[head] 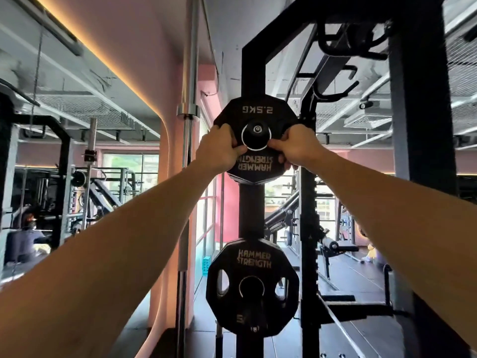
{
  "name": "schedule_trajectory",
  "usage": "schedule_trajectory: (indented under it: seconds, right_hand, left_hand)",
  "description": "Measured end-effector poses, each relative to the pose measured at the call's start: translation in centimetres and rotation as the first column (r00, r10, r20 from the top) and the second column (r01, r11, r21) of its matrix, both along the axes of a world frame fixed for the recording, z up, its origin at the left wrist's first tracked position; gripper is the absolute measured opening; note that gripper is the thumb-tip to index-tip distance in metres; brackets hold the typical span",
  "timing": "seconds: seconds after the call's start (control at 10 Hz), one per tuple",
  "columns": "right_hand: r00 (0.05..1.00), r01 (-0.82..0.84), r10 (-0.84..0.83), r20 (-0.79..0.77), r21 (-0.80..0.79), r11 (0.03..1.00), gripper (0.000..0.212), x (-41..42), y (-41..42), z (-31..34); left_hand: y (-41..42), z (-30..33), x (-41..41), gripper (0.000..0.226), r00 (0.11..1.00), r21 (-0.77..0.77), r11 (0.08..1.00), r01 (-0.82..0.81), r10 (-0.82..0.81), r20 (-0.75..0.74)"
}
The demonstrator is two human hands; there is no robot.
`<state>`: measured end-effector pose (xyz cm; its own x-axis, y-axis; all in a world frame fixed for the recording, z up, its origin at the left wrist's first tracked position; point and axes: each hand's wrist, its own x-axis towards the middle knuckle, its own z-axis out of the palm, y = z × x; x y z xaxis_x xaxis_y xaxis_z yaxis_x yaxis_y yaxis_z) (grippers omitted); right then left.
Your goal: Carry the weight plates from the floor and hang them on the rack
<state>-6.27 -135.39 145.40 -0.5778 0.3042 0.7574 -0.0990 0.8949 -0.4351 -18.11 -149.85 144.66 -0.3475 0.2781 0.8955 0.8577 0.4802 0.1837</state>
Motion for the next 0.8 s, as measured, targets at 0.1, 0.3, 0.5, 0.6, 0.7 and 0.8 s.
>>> schedule_trajectory:
  seconds: [0.1, 0.3, 0.5, 0.6, 0.7, 0.8]
  right_hand:
    - [0.999, 0.034, -0.034, -0.01, -0.006, 0.999, 0.031, -1.1, 0.3, 0.0]
    - [0.998, 0.048, -0.05, -0.023, -0.073, 0.996, 0.029, -3.7, 1.6, 0.3]
    - [0.999, 0.024, -0.021, 0.038, -0.103, 0.994, 0.028, -3.2, 1.3, 0.9]
    - [0.997, 0.071, -0.07, 0.008, -0.075, 0.995, 0.029, -3.6, 1.1, 0.3]
    - [0.997, 0.068, -0.067, 0.023, -0.034, 0.997, 0.032, -3.3, 0.7, -0.4]
    - [0.994, -0.075, 0.067, -0.085, -0.089, 0.993, 0.027, -0.4, 0.0, -0.9]
  left_hand:
    - [0.5, 0.0, -0.6, 0.035, 1.0, 0.019, 1.0, -0.014, 0.014, -0.013]
    - [2.0, 0.4, -2.6, 0.034, 1.0, 0.026, 1.0, -0.018, 0.018, -0.019]
    - [1.8, 0.6, -2.2, 0.039, 0.999, -0.018, 0.999, -0.03, 0.03, -0.015]
    - [1.9, 0.6, -2.2, 0.044, 0.997, -0.034, 0.996, -0.08, 0.08, 0.004]
    - [0.9, -0.1, -1.5, 0.039, 0.999, -0.067, 0.997, -0.033, 0.032, -0.012]
    - [-2.1, -4.1, -0.6, 0.03, 0.992, -0.085, 0.99, 0.11, -0.104, 0.073]
